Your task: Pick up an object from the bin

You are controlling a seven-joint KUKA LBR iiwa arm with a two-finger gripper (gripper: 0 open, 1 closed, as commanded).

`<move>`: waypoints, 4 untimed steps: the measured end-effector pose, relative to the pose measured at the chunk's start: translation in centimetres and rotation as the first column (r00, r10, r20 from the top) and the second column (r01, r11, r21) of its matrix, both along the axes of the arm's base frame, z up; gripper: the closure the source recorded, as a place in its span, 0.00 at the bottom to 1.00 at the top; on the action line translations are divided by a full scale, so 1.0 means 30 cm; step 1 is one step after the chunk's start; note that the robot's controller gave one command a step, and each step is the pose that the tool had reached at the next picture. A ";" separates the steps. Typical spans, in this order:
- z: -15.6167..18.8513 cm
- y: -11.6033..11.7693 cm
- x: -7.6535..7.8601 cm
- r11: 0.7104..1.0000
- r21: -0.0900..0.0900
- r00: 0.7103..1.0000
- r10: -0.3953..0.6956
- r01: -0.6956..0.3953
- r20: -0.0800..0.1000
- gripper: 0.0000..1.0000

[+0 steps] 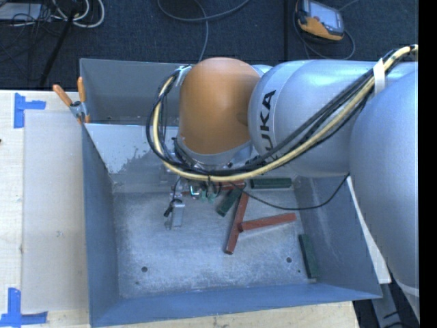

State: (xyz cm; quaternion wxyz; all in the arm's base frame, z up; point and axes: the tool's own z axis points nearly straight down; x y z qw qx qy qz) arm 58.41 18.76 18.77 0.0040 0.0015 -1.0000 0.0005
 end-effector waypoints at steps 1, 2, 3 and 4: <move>-0.069 -0.412 0.081 0.996 -0.003 0.996 0.088 -0.088 0.006 0.00; -0.276 -0.597 -0.019 0.999 -0.001 0.999 -0.049 0.049 0.001 0.00; -0.399 -0.557 -0.192 0.925 0.004 0.925 0.380 -0.380 0.004 0.00; -0.395 -0.560 -0.188 0.927 0.003 0.927 0.375 -0.375 0.006 1.00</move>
Offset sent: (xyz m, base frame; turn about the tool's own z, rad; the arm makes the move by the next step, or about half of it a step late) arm 0.0235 -0.1178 -0.0194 -0.0944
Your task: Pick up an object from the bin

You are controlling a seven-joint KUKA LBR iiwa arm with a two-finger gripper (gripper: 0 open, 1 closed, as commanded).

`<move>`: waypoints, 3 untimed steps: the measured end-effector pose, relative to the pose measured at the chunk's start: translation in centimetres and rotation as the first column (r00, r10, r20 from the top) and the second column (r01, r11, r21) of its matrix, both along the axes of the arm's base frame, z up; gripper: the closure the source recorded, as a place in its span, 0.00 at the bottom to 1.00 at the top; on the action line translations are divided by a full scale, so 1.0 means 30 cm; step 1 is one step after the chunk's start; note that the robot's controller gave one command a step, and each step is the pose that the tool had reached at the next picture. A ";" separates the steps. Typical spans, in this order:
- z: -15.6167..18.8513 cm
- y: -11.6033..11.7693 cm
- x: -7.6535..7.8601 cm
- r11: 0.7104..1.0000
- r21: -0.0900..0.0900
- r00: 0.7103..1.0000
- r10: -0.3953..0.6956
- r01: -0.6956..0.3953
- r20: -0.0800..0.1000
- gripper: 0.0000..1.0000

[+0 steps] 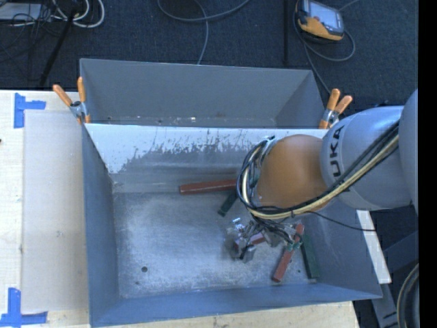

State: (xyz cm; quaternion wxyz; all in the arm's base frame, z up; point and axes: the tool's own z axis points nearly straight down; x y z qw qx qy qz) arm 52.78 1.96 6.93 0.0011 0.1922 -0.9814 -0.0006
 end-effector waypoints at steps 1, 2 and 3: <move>0.000 -0.001 0.000 1.000 0.000 1.000 -0.002 0.002 0.000 0.00; 0.002 -0.255 0.070 0.999 -0.004 0.999 -0.052 0.052 0.006 0.00; 0.001 -0.239 0.067 0.999 0.000 0.999 -0.049 0.049 0.003 1.00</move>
Offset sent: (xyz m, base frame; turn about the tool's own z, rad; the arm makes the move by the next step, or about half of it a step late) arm 0.0000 0.0000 0.0000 0.0000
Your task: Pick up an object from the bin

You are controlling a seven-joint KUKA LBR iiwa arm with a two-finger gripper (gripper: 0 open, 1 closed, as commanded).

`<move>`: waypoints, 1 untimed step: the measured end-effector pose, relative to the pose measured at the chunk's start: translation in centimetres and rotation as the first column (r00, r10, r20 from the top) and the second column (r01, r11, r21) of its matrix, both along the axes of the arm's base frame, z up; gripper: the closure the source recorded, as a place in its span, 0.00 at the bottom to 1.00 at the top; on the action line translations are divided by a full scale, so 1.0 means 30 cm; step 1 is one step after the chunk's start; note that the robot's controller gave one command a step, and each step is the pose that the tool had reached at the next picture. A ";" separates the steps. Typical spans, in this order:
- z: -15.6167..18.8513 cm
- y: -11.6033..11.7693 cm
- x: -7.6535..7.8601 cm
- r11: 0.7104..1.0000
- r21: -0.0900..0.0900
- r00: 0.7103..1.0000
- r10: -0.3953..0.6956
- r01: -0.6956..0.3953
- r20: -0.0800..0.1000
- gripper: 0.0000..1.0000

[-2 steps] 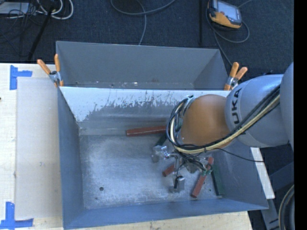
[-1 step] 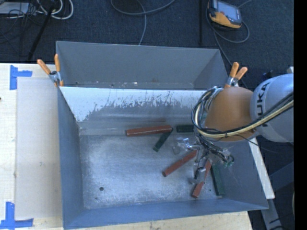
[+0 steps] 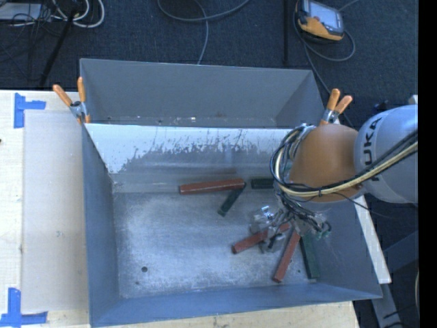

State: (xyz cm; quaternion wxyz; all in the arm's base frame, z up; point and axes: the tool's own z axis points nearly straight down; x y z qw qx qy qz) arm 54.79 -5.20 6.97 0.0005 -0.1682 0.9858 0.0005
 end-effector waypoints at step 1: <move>0.507 0.041 0.033 0.998 -0.002 0.998 0.058 -0.058 0.009 1.00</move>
Offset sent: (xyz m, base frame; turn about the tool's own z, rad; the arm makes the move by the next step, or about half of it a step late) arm 0.0075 0.0113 0.1479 -0.0599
